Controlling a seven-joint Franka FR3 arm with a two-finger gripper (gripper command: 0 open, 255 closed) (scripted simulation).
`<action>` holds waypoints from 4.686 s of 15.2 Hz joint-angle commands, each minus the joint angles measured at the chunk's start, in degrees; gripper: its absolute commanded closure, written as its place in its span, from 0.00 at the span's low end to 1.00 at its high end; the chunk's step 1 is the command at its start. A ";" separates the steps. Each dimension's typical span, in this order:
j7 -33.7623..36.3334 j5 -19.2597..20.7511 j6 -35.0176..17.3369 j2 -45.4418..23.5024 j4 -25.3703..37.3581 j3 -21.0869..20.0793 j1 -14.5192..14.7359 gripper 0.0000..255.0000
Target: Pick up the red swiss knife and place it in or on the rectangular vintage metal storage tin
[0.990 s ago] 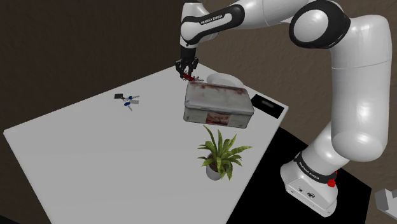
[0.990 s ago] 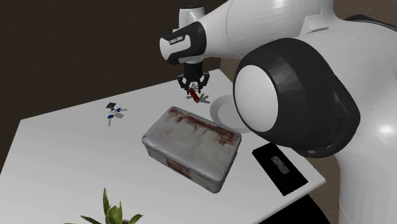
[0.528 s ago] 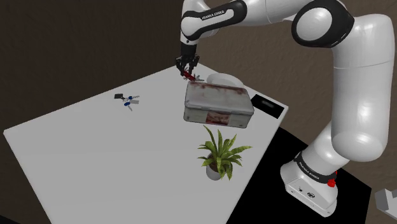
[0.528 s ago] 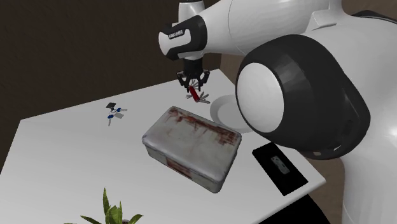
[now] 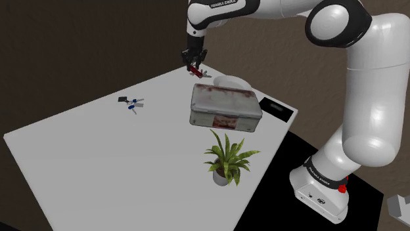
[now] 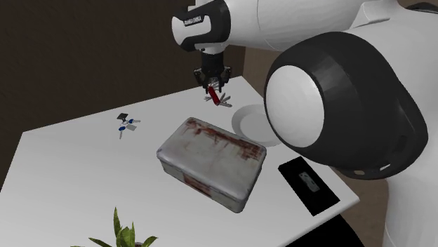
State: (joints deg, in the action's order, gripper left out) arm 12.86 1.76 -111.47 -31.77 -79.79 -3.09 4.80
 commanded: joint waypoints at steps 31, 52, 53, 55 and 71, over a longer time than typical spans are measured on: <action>4.73 -1.42 3.40 28.32 -24.90 -2.22 2.60 1.00; 10.53 -4.64 -6.84 47.77 -54.41 -6.14 6.29 1.00; 10.55 -4.62 -7.65 47.49 -54.94 -6.18 6.29 1.00; 10.60 -4.58 -9.38 46.84 -56.02 -6.26 6.29 1.00; 10.45 -4.68 -3.32 48.83 -51.95 -5.98 6.28 0.00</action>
State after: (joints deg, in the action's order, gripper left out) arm 23.09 -2.78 -116.75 16.15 -132.70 -8.97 10.93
